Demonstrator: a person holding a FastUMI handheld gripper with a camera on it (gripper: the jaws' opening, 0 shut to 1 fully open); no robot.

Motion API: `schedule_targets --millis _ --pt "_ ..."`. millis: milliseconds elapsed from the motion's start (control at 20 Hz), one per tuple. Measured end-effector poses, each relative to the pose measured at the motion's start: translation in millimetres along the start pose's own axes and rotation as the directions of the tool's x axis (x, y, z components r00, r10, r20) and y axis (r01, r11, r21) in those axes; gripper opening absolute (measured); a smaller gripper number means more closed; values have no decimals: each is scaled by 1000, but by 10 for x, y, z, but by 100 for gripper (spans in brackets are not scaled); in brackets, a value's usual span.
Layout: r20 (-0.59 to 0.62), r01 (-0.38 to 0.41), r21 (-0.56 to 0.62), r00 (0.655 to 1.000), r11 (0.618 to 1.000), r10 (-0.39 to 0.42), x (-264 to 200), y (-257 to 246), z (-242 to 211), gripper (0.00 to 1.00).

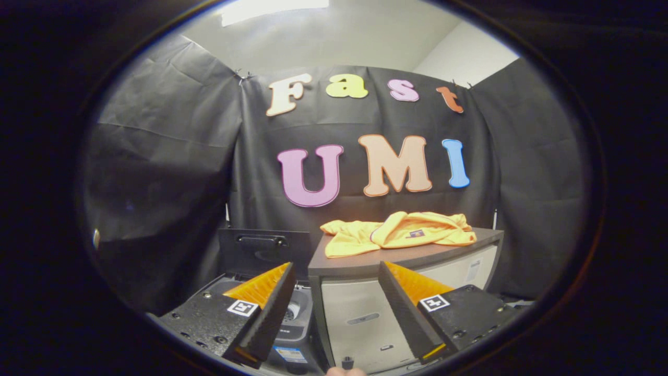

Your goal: Put the clothes into the washing machine and then close the washing machine lid.

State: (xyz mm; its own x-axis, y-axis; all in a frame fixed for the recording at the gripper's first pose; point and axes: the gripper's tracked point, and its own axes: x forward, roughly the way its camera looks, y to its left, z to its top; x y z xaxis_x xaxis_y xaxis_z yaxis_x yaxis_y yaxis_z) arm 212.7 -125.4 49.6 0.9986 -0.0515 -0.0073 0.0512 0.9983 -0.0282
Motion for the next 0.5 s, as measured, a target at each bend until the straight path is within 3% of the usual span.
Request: schedule_targets --millis 500 --pt "-86 88 -45 992 995 -91 962 -564 144 97"
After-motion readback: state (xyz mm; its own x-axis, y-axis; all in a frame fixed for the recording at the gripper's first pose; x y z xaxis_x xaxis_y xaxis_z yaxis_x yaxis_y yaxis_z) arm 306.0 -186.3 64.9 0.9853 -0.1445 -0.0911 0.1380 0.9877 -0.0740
